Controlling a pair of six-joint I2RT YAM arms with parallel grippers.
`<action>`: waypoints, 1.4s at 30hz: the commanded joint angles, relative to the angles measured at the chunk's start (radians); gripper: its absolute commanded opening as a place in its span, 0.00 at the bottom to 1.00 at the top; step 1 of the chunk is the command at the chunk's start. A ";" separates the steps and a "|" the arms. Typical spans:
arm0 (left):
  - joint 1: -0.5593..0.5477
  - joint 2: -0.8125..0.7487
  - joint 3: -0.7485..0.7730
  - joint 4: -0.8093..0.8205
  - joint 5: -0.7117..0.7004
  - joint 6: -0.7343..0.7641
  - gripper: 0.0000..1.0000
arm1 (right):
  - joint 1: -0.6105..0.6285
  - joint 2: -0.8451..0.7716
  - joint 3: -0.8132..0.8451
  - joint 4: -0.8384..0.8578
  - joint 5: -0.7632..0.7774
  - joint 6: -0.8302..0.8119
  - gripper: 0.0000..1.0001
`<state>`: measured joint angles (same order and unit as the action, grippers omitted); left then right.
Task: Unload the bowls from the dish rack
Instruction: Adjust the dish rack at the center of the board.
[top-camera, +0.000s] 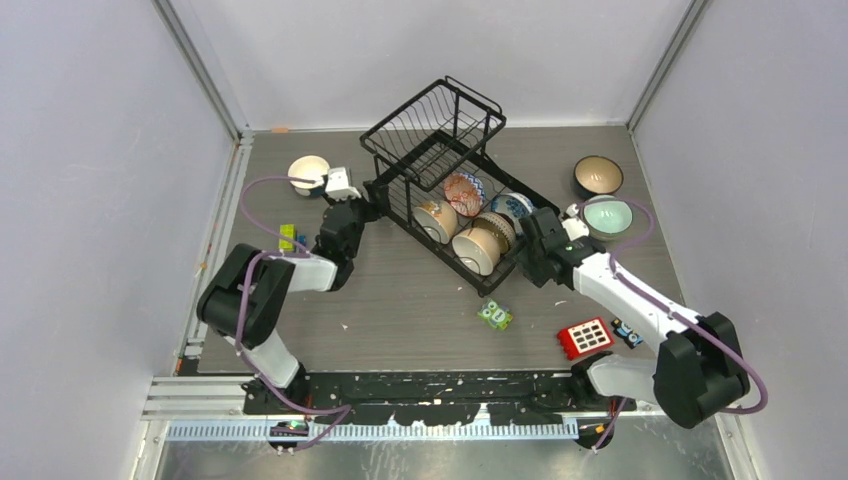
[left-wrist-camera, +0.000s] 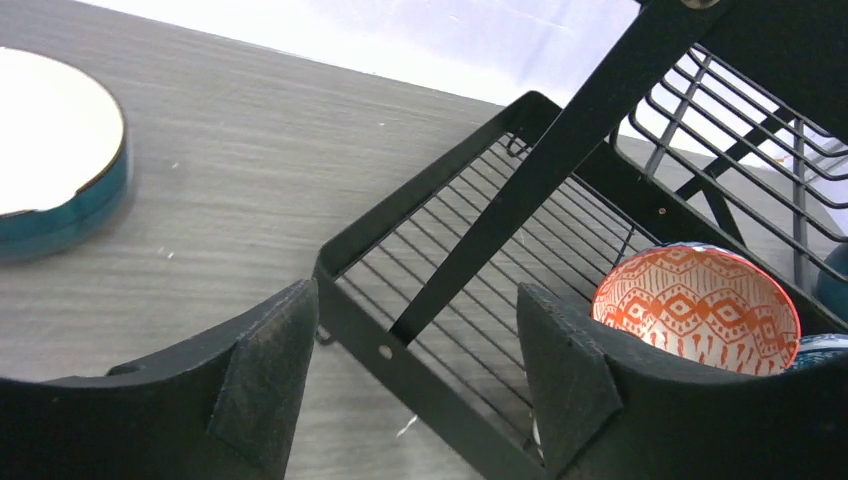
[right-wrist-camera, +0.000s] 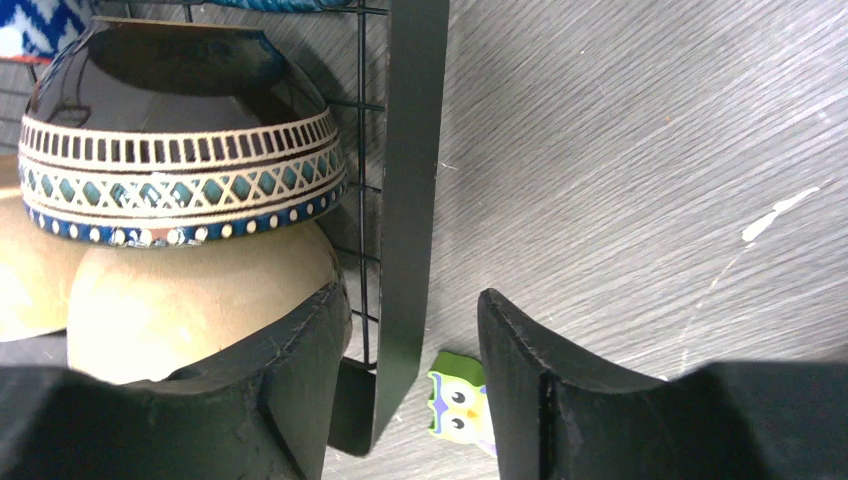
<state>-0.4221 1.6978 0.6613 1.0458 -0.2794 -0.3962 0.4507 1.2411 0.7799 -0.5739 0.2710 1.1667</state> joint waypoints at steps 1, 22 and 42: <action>0.005 -0.165 -0.059 -0.059 -0.059 -0.016 0.78 | 0.003 -0.071 0.039 -0.049 0.004 -0.131 0.59; -0.406 -0.803 0.021 -1.562 -0.331 -0.561 1.00 | 0.000 -0.368 0.063 -0.199 0.136 -0.510 0.73; -0.605 -0.193 0.502 -1.749 -0.268 -1.216 0.95 | -0.003 -0.440 0.070 -0.214 0.166 -0.504 0.73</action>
<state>-0.9905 1.4361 1.0878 -0.6926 -0.5621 -1.4883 0.4503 0.8234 0.8139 -0.7944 0.4061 0.6815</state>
